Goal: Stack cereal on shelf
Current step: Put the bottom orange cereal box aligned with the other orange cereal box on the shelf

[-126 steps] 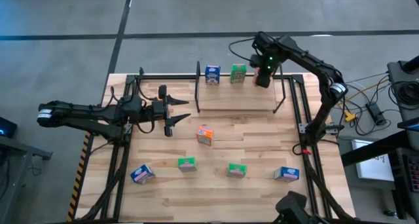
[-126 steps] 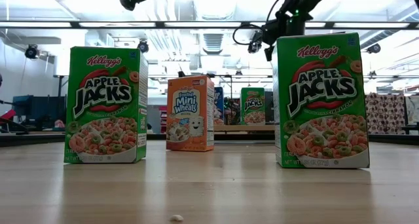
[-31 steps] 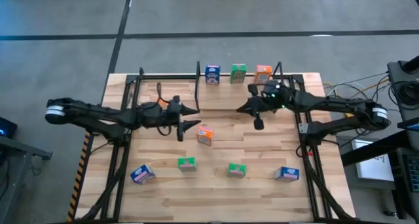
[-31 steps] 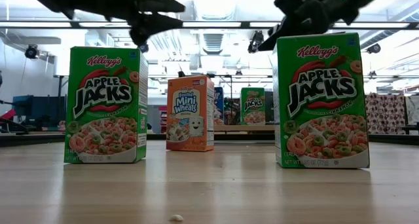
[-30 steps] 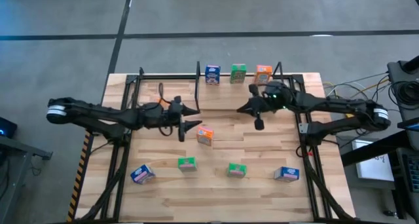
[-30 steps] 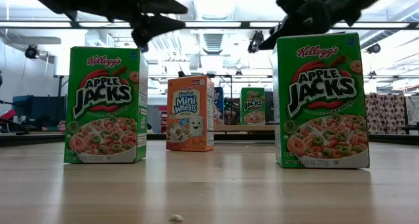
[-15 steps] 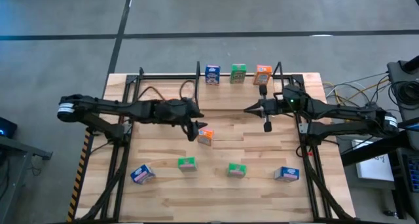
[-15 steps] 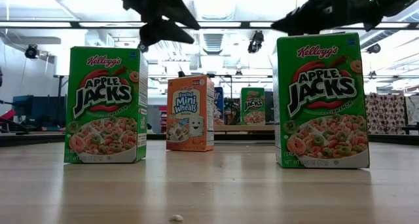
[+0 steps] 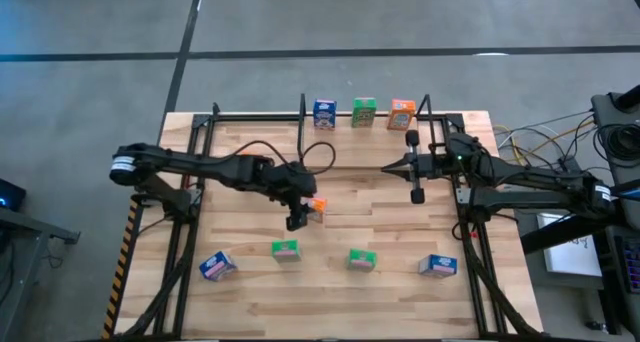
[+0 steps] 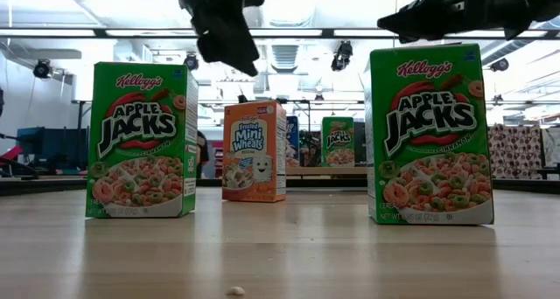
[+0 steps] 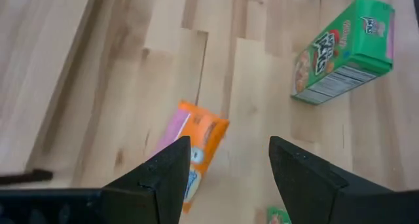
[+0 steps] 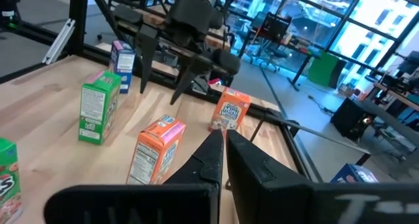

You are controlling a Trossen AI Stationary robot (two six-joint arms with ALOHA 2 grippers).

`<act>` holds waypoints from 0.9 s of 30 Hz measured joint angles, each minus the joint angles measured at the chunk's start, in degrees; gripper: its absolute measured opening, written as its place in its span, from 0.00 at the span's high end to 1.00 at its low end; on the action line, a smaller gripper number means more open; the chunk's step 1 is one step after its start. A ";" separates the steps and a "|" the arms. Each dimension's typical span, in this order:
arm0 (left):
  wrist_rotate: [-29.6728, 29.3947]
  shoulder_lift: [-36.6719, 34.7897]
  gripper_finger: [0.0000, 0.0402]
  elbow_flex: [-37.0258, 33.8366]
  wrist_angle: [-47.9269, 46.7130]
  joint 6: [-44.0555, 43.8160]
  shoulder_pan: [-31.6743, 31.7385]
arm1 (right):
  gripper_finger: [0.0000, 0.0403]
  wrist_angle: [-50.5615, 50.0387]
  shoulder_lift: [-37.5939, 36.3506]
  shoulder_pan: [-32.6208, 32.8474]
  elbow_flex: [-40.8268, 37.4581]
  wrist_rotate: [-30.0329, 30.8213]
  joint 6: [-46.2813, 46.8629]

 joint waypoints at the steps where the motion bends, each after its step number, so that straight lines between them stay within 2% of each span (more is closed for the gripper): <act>1: -0.01 0.53 0.52 0.70 -0.22 1.01 0.04 | 0.97 -0.06 0.08 0.00 0.00 0.00 0.00; 5: -0.07 2.27 0.49 3.57 -2.43 4.24 0.11 | 0.97 -0.27 0.31 0.00 0.00 0.01 0.05; 15: -0.60 6.39 0.28 2.62 -2.52 11.98 0.11 | 0.97 -1.61 0.01 0.00 -0.02 0.04 0.04; 20: -1.43 7.56 0.27 2.18 -1.30 14.24 0.49 | 0.97 -1.72 0.03 0.00 -0.02 0.04 0.04; 27: -3.55 9.05 0.31 1.92 -1.09 16.37 0.68 | 0.97 -1.72 0.05 0.00 -0.02 0.06 0.09</act>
